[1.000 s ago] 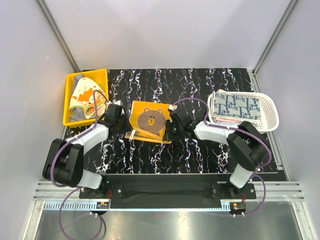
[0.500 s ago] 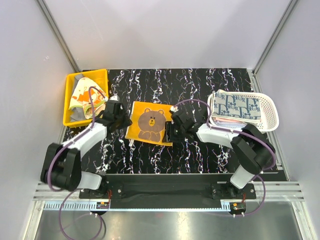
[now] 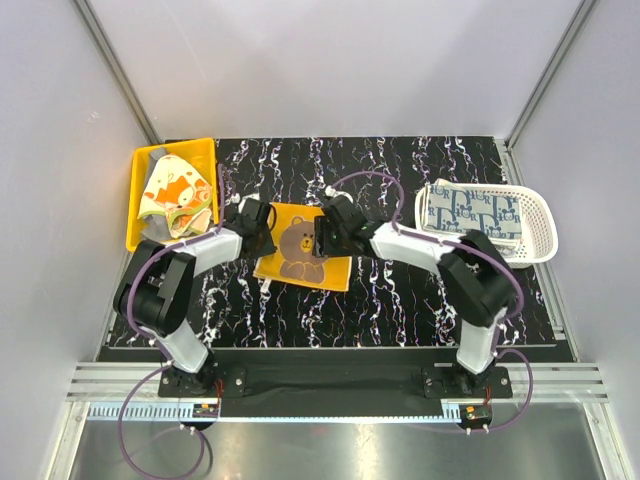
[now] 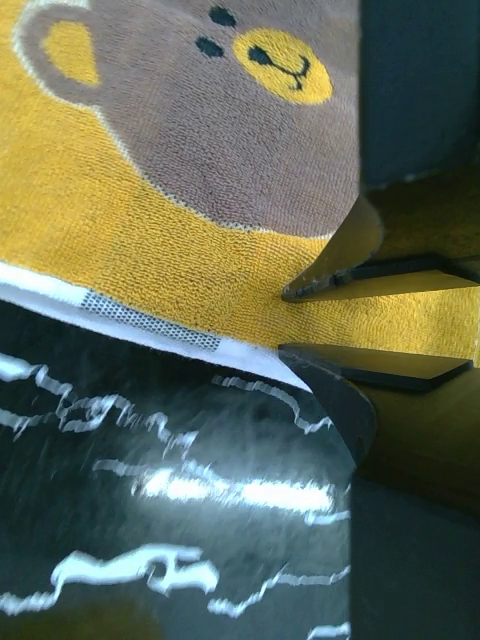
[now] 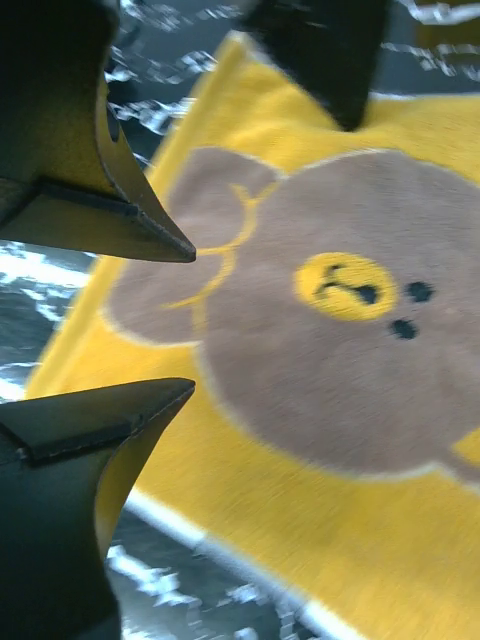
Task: Fold and stack the towels
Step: Fold the towel
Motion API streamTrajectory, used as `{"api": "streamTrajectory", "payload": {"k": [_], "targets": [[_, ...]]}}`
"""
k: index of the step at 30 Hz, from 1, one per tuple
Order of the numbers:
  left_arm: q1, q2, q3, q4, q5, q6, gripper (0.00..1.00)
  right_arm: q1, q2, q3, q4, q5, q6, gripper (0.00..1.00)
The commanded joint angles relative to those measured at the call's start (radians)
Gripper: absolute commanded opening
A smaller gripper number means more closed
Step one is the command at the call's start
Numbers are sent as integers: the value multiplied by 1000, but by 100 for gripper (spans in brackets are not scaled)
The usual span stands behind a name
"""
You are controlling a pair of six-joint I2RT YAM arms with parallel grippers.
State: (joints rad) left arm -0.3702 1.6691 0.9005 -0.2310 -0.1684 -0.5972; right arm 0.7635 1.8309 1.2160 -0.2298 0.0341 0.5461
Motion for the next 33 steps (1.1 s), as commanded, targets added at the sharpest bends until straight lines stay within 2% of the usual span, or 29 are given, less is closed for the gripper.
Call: {"api": "streamTrajectory", "payload": {"k": [1,7,13,17,23,27,33], "targets": [[-47,-5,-61,19,-56,-35,28,-6,91,80,-29,62,-34,56],[-96,-57,-162,48,-23,-88,26,-12,145,56,-28,82,-20,56],[-165,-172,-267,36,-2,-138,25,-10,44,-119,3,87,-14,56],[-177,-250,-311,10,-13,-153,26,-7,-50,-202,15,33,0,55],[-162,-301,-158,-96,-59,-104,33,-22,-142,-150,-49,70,-28,59],[-95,-223,-9,-128,-51,-43,33,-114,-124,-58,-103,61,-81,61],[-18,10,218,-182,-25,48,32,-228,37,126,-163,53,-163,59]]}}
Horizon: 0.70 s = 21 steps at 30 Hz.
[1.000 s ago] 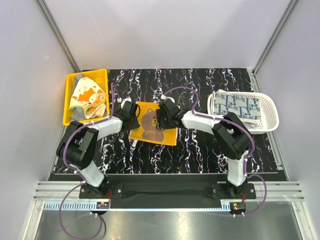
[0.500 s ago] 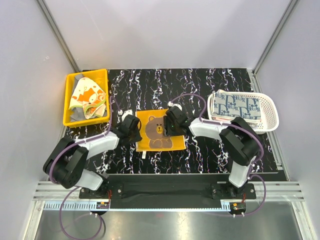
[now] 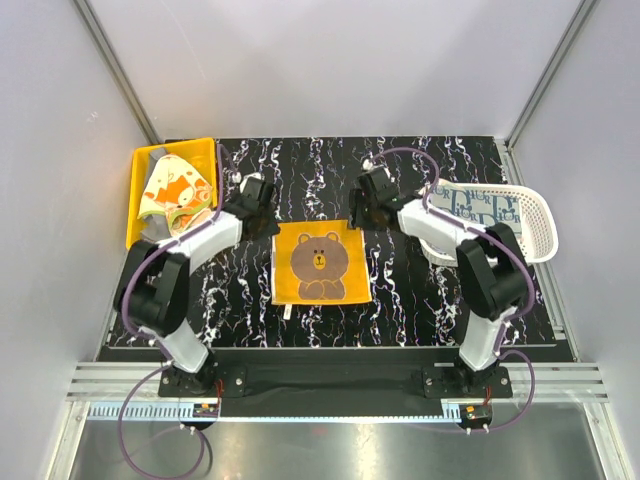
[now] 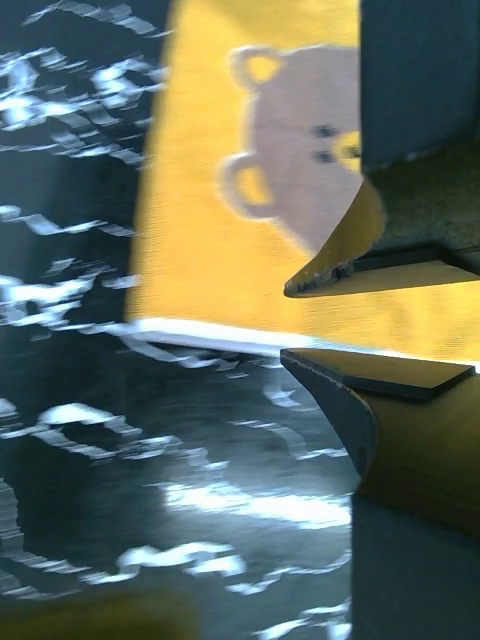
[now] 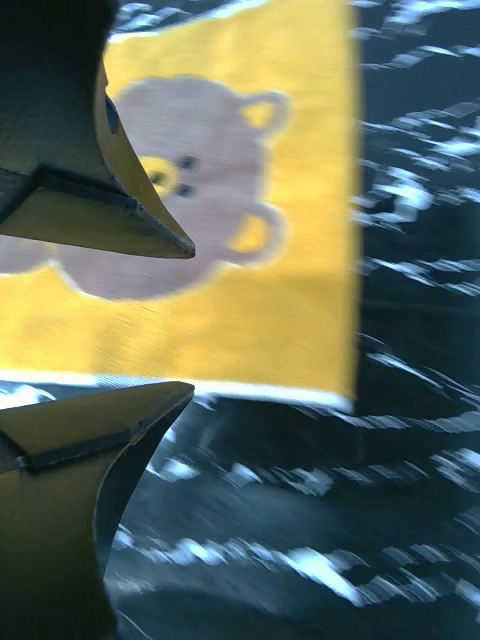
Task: Fold and stack the towels
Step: Fold the towel
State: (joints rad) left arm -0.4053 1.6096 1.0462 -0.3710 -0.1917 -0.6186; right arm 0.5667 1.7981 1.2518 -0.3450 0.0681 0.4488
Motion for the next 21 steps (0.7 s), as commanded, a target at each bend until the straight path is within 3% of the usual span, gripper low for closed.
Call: {"api": "streamTrajectory", "payload": {"k": [1,11,21], "targets": [[20,116,89,-45,-8,74,32,-39,114,116,-54,35,-77,59],[40,300,278,-106,-26,105,36,-76,317,314,-92,24,-122,59],[79,319,298,-75,4,108,40,-93,342,310,-60,41,-130,59]]}}
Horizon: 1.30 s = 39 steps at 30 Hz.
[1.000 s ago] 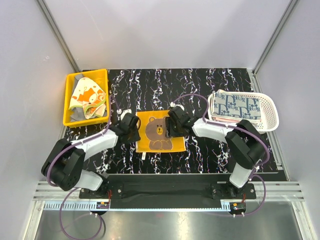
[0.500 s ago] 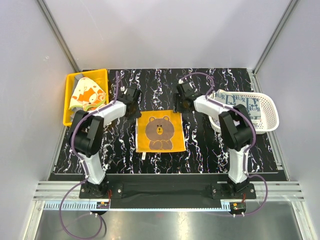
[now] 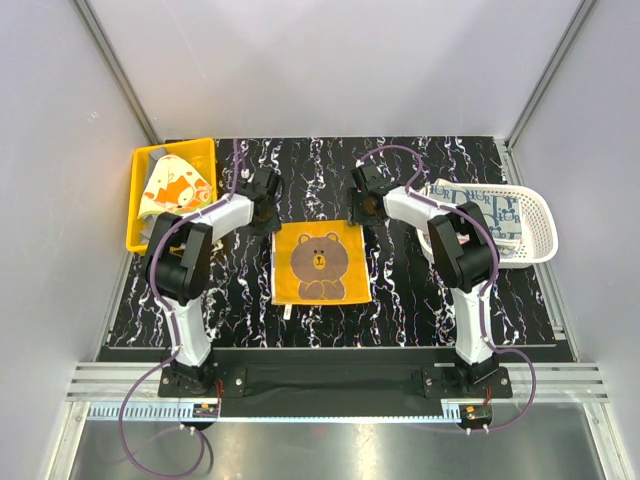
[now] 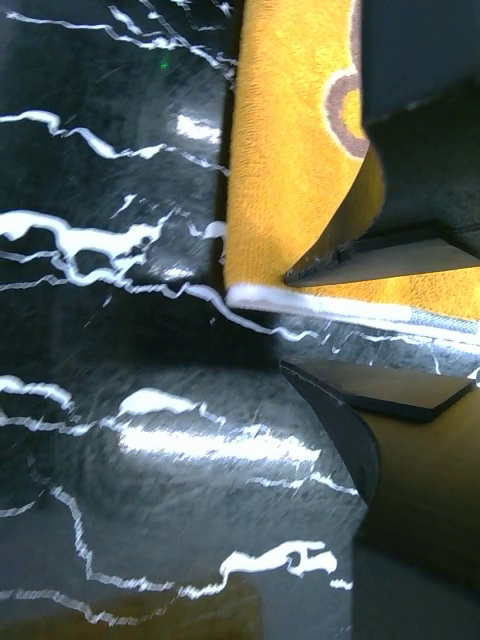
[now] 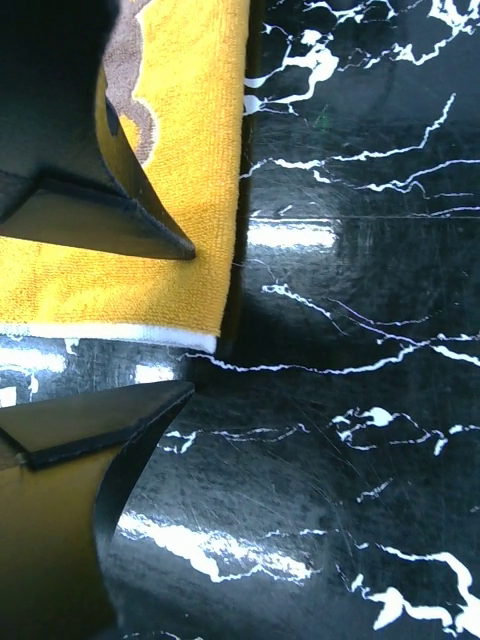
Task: Fold and stack the towels
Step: Fold the towel
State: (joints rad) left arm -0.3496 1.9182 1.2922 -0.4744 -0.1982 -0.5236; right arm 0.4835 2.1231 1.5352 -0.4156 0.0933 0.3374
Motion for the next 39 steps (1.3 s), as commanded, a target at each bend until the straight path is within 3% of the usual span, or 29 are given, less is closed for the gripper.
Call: {"api": "streamTrajectory", "payload": {"k": [1,12,17,26,30,39], "targets": [[29,27,58,28,17,16,40,-11,27,37,8,10,-20,58],[47,45,39,100,117,16,41,-14,46,28,37,-18,-28,45],[50,-13,-33,204,192,0,45,-13,31,17,47,-33,-34,43],[73,-1,-13,195,187,19,48,-16,31,19,44,-37,-35,42],[89,-74,-115,304,250,-7,48,-20,29,19,43,-40,-40,42],[95,-125,-103,247,137,-7,41,-22,24,14,43,-41,-38,41]]}}
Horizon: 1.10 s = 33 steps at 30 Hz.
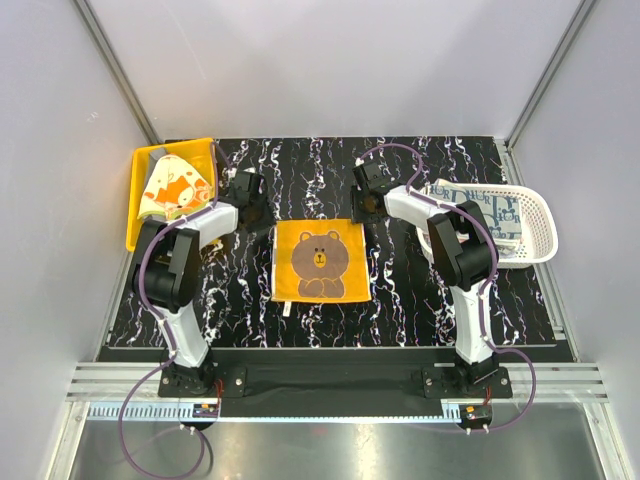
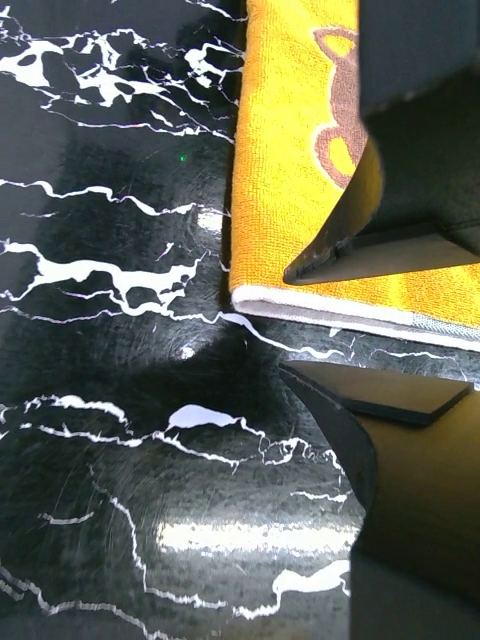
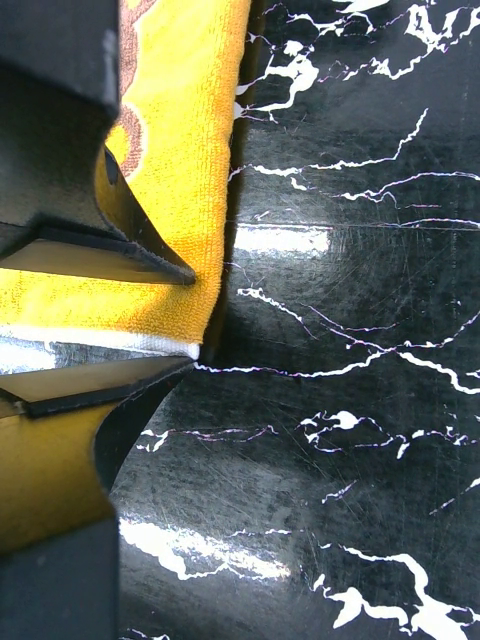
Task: Fold and stack the towels
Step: Fold the towel
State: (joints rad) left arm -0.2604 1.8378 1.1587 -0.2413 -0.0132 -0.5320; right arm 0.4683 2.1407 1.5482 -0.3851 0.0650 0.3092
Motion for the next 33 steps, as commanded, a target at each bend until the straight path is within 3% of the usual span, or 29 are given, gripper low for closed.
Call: {"api": "streamTrajectory", "payload": {"k": [1,9,25,33], "targets": [[6,-51,26,20,-48,0,40,-8,7,3,11,-13,-9,41],[4,-14,52,77,114,43,44,-8,21,21,3,-17,-10,41],[0,130,133,-49,16,61,44,-7,31,36,-6,-24,-13,41],[1,132,119,8,19,60,29,-14,16,26,3,-34,-21,27]]}}
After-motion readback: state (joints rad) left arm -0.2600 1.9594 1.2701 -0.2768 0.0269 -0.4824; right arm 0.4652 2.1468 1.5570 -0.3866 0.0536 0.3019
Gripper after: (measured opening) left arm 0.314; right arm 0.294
